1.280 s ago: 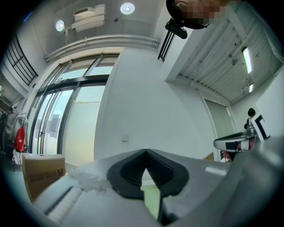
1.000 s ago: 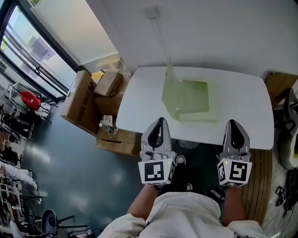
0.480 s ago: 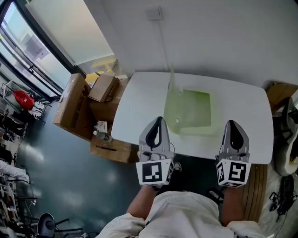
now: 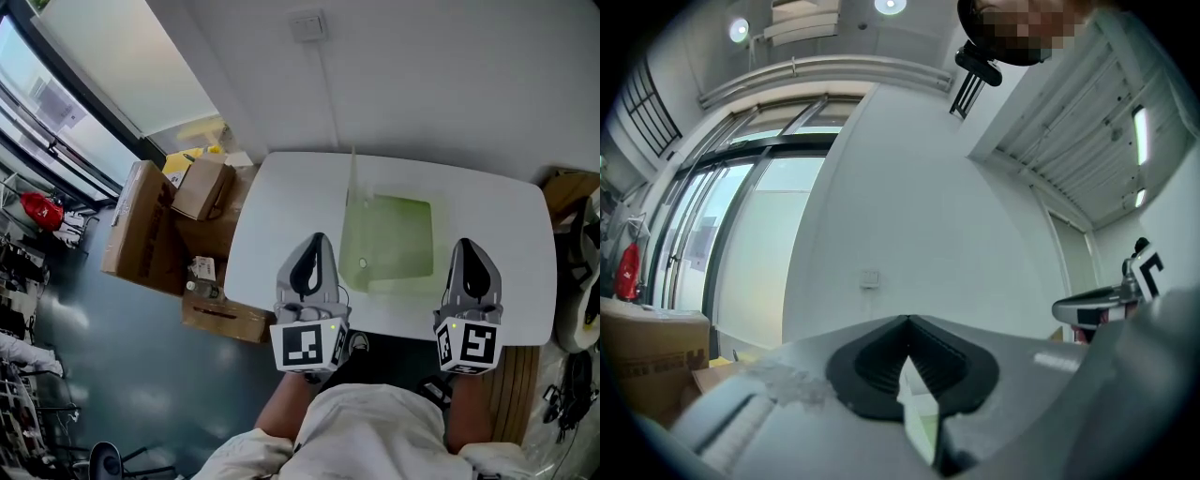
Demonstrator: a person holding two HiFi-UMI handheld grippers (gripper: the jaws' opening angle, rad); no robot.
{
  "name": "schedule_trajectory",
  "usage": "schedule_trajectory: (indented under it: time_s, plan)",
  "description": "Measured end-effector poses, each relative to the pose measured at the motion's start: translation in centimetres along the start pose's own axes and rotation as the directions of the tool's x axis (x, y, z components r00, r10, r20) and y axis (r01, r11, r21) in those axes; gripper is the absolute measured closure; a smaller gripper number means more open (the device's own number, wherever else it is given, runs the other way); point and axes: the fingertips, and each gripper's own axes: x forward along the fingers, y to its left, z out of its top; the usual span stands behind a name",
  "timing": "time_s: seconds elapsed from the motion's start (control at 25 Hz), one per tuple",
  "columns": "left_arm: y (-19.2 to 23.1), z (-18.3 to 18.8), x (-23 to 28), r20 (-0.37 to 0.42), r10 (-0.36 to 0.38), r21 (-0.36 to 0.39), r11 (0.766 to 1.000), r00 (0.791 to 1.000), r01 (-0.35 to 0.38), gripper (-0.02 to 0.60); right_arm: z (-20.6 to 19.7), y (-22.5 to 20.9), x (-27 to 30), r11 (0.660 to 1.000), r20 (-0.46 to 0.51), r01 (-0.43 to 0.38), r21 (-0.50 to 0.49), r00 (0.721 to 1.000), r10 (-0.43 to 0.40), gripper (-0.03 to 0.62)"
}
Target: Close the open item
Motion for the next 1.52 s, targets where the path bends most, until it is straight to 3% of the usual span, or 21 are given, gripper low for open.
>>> schedule_trajectory:
  time_s: [0.6,1.04,1.28,1.52]
  plan:
    - [5.0,-0.7,5.9,-0.005,-0.005,-0.008,1.000,1.000,0.005,0.581,0.2,1.4,8.0,1.000,0.013,-0.011,-0.016,1.000,0.012,0.592]
    - [2.9,-0.4,9.0,-0.032,0.013,0.035,0.999,0.999,-0.012,0.581,0.6,-1.9,10.4,0.999,0.033,-0.048,0.006,0.998,0.048,0.592]
    - [3.8,-1.4,9.8,-0.065,0.035,0.031,0.999,0.997,-0.033,0.581,0.1,-3.4,11.1,0.998,0.027,-0.059,0.024,0.998,0.059,0.592]
    - [4.5,-5.2,11.5,-0.152,-0.079,-0.001,0.997,0.985,0.080,0.581,-0.1,-3.5,11.2,0.998,0.018,-0.065,0.019,0.998,0.065,0.592]
